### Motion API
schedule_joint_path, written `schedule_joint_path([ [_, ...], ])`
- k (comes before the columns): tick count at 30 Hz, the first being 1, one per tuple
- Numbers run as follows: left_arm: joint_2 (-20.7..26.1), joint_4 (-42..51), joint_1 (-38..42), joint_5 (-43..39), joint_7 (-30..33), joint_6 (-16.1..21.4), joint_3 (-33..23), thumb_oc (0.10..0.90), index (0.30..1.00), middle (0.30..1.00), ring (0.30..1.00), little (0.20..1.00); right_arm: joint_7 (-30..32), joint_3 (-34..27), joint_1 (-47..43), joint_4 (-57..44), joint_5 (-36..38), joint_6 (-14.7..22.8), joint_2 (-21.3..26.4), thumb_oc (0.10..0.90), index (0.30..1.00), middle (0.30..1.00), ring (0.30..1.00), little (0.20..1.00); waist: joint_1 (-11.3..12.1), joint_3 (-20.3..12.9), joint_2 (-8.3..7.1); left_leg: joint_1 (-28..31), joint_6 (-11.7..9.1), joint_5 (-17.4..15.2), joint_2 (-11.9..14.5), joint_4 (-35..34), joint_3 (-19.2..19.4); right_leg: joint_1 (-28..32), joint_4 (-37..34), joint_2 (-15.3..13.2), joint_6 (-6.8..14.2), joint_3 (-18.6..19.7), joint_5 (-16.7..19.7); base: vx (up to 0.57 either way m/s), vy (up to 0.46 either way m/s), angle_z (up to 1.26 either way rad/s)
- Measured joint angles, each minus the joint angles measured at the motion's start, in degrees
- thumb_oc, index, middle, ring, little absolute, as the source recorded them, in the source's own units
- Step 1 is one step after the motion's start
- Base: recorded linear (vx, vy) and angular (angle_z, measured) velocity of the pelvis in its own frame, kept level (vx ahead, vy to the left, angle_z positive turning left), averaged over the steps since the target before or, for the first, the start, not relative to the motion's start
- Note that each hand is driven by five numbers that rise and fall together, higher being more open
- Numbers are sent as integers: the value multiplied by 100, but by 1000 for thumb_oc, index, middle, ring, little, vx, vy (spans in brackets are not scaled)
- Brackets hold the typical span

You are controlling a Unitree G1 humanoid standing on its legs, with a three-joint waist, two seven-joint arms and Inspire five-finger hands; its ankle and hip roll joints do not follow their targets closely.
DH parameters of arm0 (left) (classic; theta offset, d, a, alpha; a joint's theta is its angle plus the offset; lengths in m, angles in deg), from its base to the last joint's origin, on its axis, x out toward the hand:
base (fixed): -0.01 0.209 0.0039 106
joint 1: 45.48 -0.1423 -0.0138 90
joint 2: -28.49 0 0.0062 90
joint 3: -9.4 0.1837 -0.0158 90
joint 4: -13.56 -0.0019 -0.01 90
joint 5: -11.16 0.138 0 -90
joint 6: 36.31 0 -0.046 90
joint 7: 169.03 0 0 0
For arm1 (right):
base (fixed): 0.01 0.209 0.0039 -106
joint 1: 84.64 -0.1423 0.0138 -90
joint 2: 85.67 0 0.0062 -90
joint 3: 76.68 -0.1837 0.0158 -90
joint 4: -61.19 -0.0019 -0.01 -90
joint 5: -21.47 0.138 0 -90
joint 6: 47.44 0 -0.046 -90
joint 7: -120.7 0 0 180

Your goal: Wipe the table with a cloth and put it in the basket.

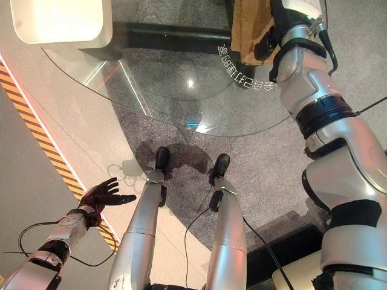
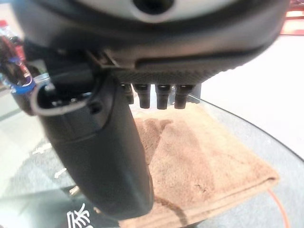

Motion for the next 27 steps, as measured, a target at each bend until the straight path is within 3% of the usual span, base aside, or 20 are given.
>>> schedule_joint_path([
  [17, 6, 136, -172, 0, 4, -70, 19, 800, 900, 900, 900, 900, -283, 497, -667, 159, -814, -277, 10, 800, 900, 900, 900, 900, 130, -3, 12, -210, -63, 119, -26, -174, -133, -217, -17, -23, -15, -110, -7, 21, -14, 2],
  [27, 7, 243, -176, 0, -9, -79, 26, 800, 900, 900, 900, 900, -703, 561, -669, 321, -824, -381, 13, 800, 900, 900, 900, 900, 161, -3, 60, -219, -63, 123, -78, -178, -159, -229, -2, -79, -16, -130, -6, 3, -1, 1],
])
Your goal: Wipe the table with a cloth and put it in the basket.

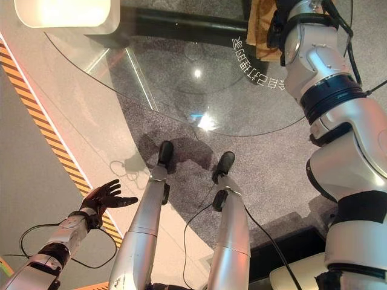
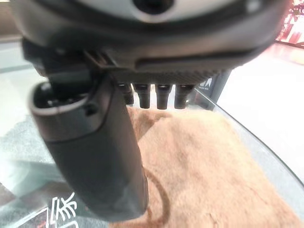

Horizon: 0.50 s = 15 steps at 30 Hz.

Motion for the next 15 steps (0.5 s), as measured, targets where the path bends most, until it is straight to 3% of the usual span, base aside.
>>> schedule_joint_path([
  [15, 30, 33, -108, -1, -21, 24, -3, 800, 900, 900, 900, 900, 107, -9, -46, 274, -15, 103, 66, 800, 900, 900, 900, 900, 79, 1, 23, -100, -20, 15, -9, -14, 1, -156, 83, -16, -24, 12, -20, 0, 0, 0],
])
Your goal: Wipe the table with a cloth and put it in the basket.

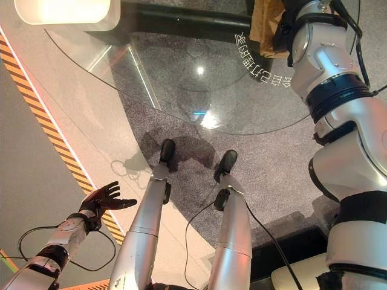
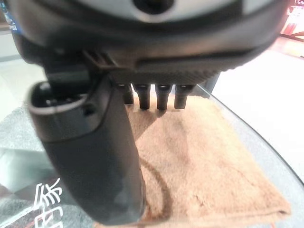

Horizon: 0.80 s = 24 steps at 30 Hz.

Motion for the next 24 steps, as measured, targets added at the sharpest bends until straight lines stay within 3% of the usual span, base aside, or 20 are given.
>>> schedule_joint_path([
  [6, 3, 191, -65, 0, -4, 5, 9, 800, 900, 900, 900, 900, 217, 1, -181, 30, -7, -7, 0, 800, 900, 900, 900, 900, 19, -2, 80, -104, -17, 37, 0, 1, -9, -110, 18, 0, -6, -4, -4, 0, 0, 0],
  [24, 4, 199, -73, -7, -11, 71, 25, 800, 900, 900, 900, 900, 244, -18, -333, 123, 6, -129, -2, 800, 900, 900, 900, 900, 38, -13, 102, -111, -44, 222, -26, -292, -48, -214, -1, -44, -50, -31, -7, 9, 2, 2],
])
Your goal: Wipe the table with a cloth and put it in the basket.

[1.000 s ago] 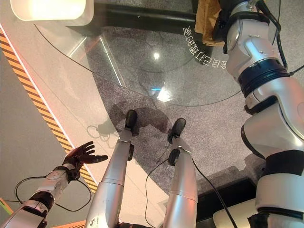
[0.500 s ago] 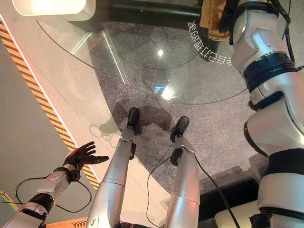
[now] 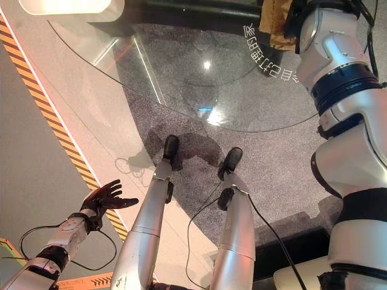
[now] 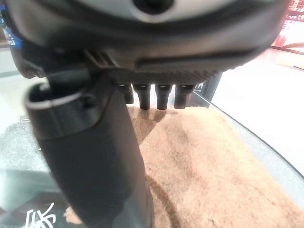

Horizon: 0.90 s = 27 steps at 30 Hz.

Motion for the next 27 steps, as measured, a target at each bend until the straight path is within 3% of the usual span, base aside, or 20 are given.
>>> schedule_joint_path([
  [13, 0, 39, -1, 0, -5, 90, 151, 800, 900, 900, 900, 900, 142, -15, -39, 33, 0, -27, -2, 800, 900, 900, 900, 900, 5, -17, 37, -22, 23, 45, -2, -91, -10, -55, 6, -6, 13, -3, -15, 3, -2, 0],
  [27, -1, 142, -4, 0, -20, 100, 186, 800, 900, 900, 900, 900, -139, -56, -221, 6, 5, -15, -6, 800, 900, 900, 900, 900, 20, -60, 129, -160, 28, 55, -17, -86, -23, -183, 47, -22, 11, -10, -12, 0, 0, 0],
])
